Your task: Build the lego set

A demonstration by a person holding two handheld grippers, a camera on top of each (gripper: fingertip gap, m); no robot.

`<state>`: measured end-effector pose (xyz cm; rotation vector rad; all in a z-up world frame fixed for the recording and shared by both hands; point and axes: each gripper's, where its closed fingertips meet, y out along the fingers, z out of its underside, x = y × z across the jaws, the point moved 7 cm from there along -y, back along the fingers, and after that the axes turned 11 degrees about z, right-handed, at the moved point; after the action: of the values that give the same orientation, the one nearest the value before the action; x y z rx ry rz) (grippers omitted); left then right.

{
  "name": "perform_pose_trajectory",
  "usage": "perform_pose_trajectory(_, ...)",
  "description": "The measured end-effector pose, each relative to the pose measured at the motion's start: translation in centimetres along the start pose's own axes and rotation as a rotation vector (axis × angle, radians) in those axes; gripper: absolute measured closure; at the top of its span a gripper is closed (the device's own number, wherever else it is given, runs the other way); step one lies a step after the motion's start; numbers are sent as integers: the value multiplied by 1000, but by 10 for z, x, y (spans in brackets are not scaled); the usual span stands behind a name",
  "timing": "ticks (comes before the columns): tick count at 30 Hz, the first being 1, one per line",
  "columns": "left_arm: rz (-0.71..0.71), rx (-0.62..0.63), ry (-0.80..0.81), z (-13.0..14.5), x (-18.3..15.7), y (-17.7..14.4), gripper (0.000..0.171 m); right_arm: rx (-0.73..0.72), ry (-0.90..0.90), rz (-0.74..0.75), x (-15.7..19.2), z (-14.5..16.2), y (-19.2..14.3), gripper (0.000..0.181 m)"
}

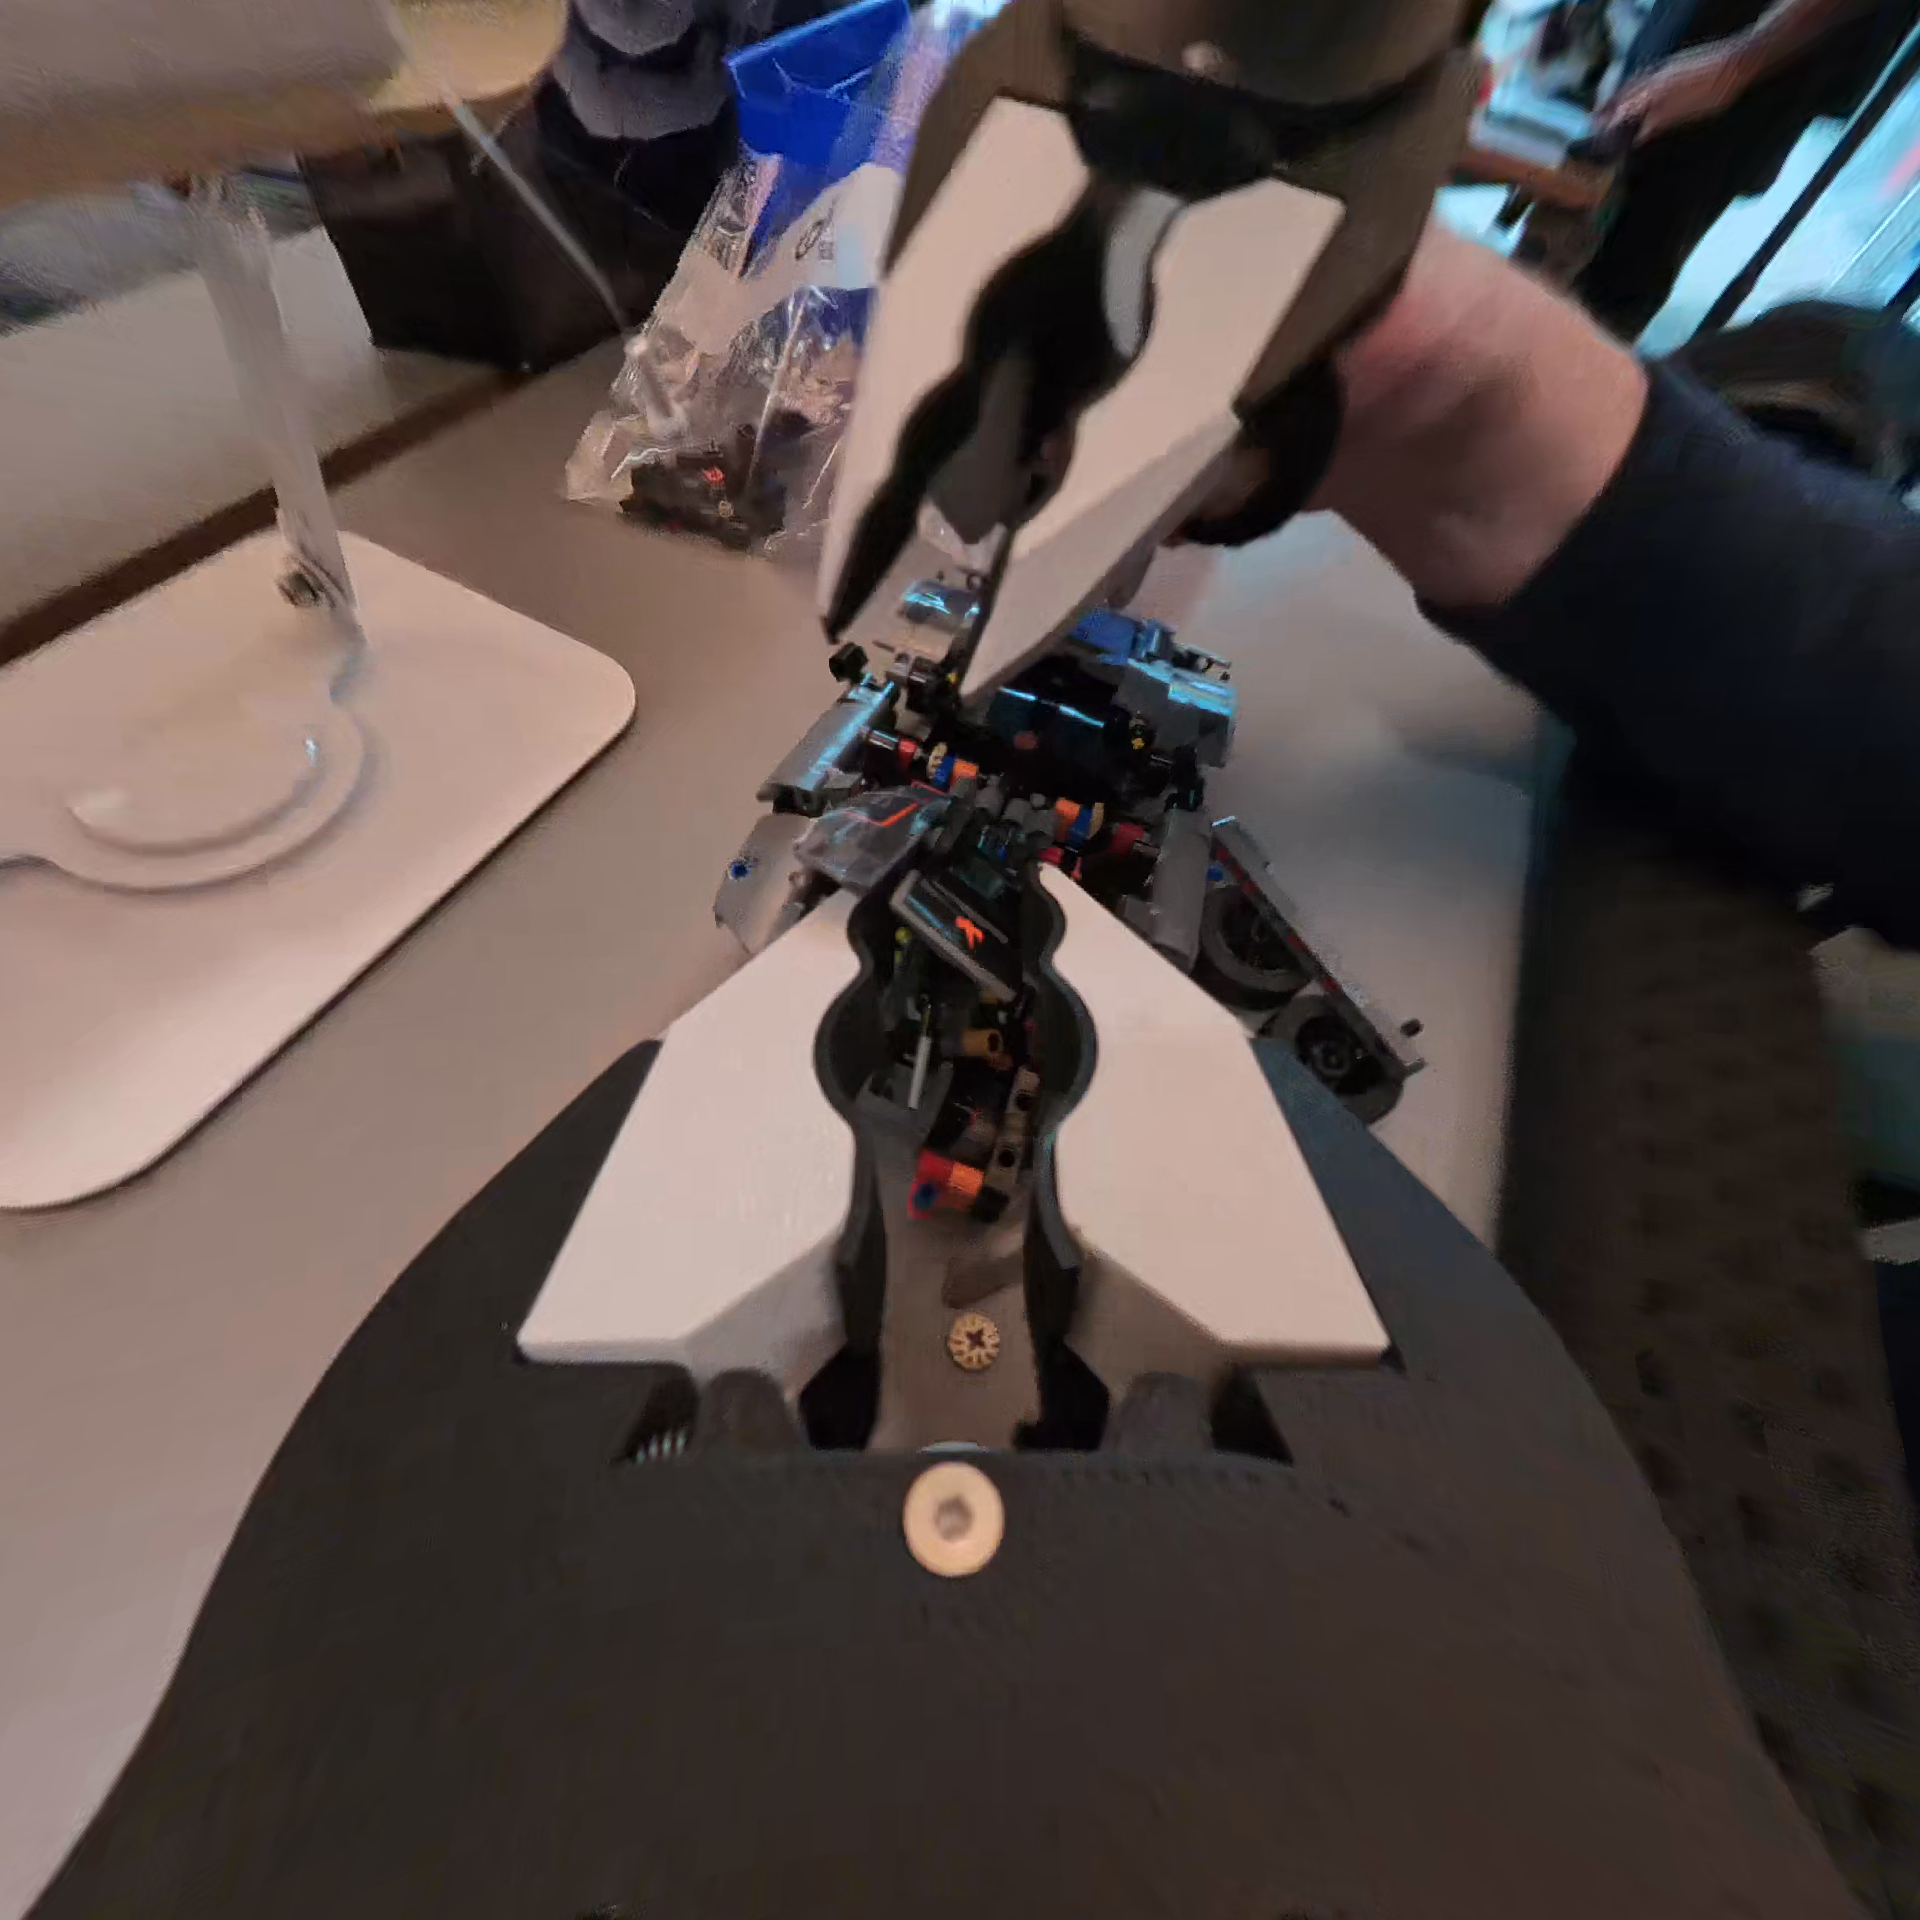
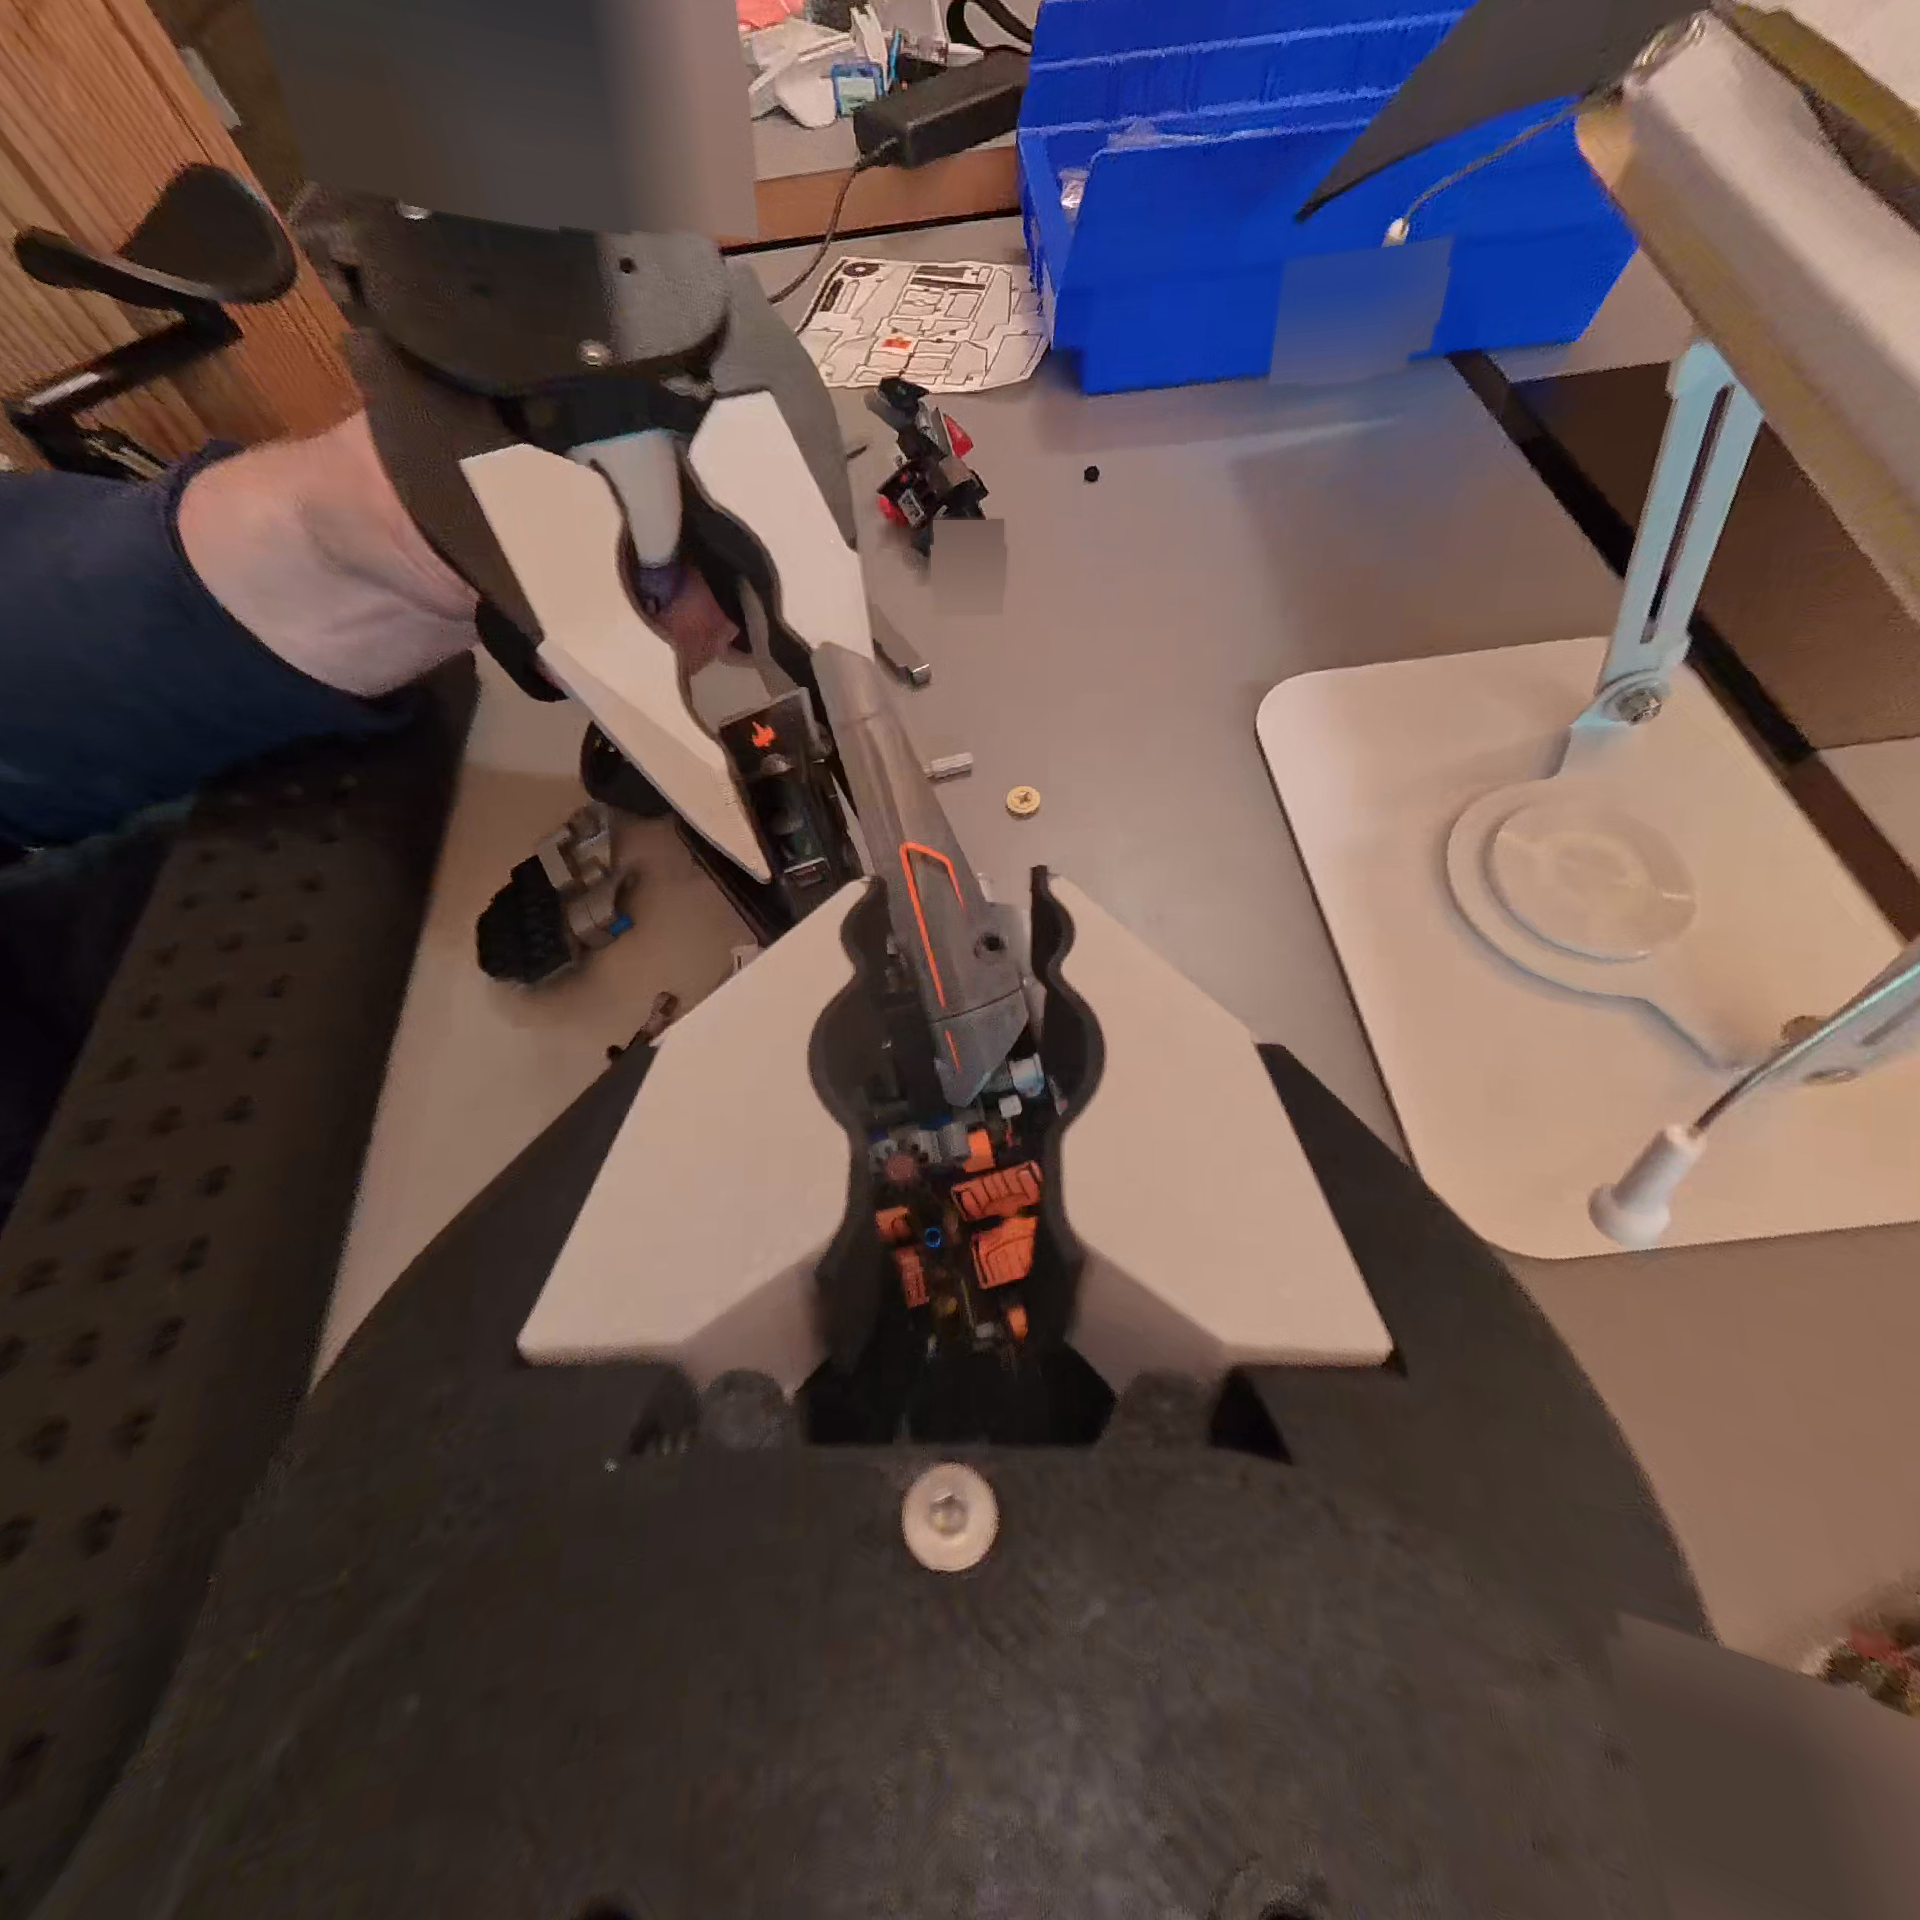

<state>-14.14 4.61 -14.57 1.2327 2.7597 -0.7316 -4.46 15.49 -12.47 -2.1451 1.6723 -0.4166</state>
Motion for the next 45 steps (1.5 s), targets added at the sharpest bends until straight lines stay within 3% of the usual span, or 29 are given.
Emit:
perform_pose_trajectory(3,-50,52,203,-5,-14,3,151,8,13,-107,7,2,-3,152)
perform_pose_trajectory(6,-35,41,324,-10,-28,4,151,33,-7,-116,9,2,4,155)
perform_pose_trajectory(13,-46,61,402,-5,-33,5,151,27,-108,-147,28,-4,6,161)
perform_pose_trajectory(16,-64,84,388,-2,-30,7,150,52,-139,-97,27,-1,10,159)
perform_pose_trajectory(23,-66,64,212,5,-16,6,151,99,-288,95,32,-2,27,176)
perform_pose_trajectory(28,-79,49,121,7,-7,3,153,108,-281,164,29,-2,34,180)
perform_pose_trajectory(33,-37,23,105,9,-3,-1,152,83,-135,93,19,-1,28,176)
perform_pose_trajectory(40,25,15,107,11,-7,-1,152,223,-105,22,4,23,19,154)
perform_pose_trajectory(45,55,3,50,14,-5,-2,151,220,-139,4,9,24,20,162)
